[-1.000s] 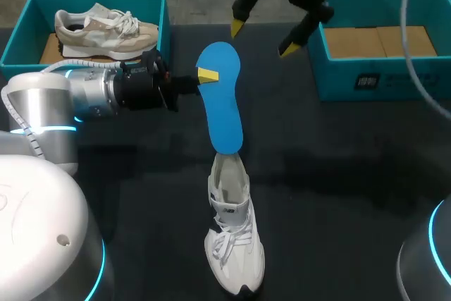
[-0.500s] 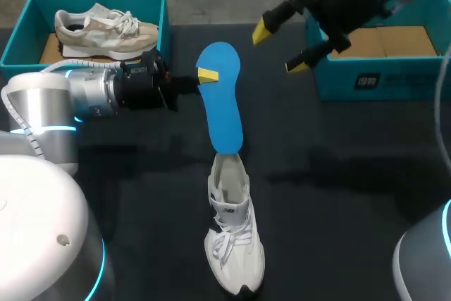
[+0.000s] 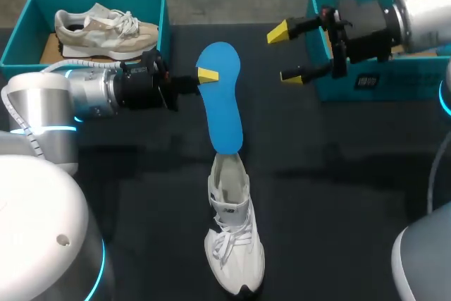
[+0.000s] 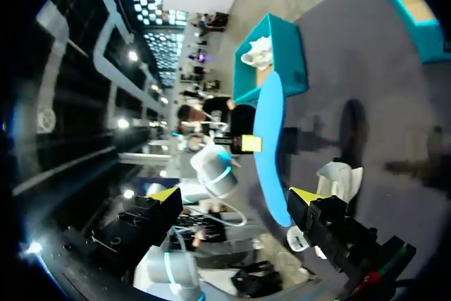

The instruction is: Take the shoe out of the shoebox, open the shoe tongue, remove and reinsert the insole, then place the shoe into the shoebox

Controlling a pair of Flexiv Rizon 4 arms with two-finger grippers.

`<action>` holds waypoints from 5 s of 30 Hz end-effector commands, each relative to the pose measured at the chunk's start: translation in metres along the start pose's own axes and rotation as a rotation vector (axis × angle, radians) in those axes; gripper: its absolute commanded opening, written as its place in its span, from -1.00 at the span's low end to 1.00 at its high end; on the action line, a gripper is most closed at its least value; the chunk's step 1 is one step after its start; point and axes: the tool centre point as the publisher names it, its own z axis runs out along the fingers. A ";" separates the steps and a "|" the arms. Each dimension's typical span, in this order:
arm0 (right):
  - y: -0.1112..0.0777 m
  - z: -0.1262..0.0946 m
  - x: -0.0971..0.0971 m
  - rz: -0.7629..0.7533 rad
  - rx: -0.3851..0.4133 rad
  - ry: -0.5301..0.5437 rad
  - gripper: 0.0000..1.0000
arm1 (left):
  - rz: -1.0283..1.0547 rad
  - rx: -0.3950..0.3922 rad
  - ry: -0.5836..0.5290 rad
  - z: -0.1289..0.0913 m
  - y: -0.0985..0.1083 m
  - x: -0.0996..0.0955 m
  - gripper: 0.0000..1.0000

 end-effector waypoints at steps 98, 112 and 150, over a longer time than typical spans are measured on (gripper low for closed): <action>0.006 -0.010 -0.003 0.109 -0.033 0.119 1.00 | 2.868 -0.339 0.042 -0.003 0.032 0.067 -1.00; 0.006 -0.010 -0.003 0.109 -0.033 0.119 1.00 | 3.170 -0.424 0.023 0.002 0.031 0.060 -1.00; 0.006 0.011 -0.005 0.066 -0.009 0.121 1.00 | 3.152 -0.314 -0.087 0.012 0.004 0.056 -1.00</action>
